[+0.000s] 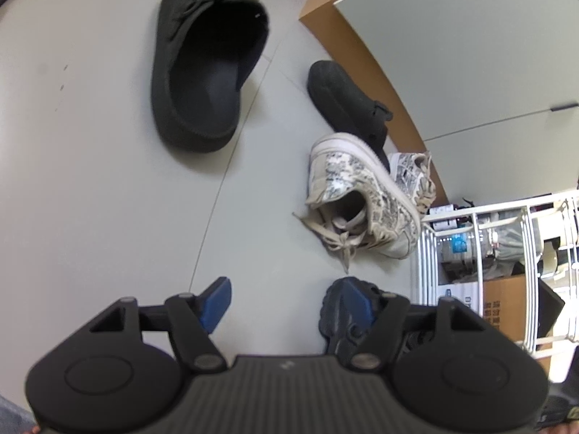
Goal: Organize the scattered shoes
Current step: 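Open the right tool, release the clog and pull back, then move the left tool to the white patterned sneaker and close on its heel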
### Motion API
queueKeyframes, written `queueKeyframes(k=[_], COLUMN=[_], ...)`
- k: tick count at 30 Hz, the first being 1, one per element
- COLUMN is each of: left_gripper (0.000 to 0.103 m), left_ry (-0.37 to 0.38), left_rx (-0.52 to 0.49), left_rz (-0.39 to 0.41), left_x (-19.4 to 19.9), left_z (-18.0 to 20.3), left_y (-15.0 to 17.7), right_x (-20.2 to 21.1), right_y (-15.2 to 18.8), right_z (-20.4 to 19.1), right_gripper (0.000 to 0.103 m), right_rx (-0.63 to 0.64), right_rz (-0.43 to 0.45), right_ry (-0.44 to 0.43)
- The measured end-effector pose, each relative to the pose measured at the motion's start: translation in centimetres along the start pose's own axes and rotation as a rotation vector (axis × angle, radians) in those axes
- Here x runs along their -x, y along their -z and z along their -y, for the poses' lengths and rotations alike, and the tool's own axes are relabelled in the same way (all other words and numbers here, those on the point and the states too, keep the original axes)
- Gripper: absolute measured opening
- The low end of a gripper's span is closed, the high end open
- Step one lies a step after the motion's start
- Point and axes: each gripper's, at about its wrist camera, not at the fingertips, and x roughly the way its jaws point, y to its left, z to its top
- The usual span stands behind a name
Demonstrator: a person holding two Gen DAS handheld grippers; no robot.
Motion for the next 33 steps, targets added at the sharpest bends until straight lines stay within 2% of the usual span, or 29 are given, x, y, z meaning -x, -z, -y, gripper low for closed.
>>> queueKeyframes(k=[7,15,18,26,30,33], left_gripper=[0.071,0.071,0.071,0.073,0.081,0.082], left_ry=[-0.018,-0.021,-0.01,0.014,-0.025,-0.039], left_rx=[-0.053,-0.107,-0.135,-0.23,-0.301,-0.344], left_rz=[0.026,0.018,0.01,-0.042,-0.042,-0.055], left_x=[0.0,-1.5,-2.1,-4.5,-6.2,-7.3], left_z=[1.6,3.9,5.2,8.9,11.2,12.8], left_y=[-0.9,-1.1,-1.3,-2.0,-2.8,-3.4], right_x=[2.0,3.7,3.2,0.1,-1.5,-2.6], right_y=[-0.8,-2.3,-2.3,-0.9,0.2,1.0], right_z=[1.2,2.7,3.2,7.2,8.6,9.3], right_gripper=[0.094,0.094,0.094,0.094,0.094,0.094], right_rx=[0.048,0.075,0.089,0.028,0.003,-0.011], right_rz=[-0.002,0.05,0.076,0.14,0.176,0.214], right_ry=[0.016,-0.032,-0.053,-0.06,-0.088,-0.119])
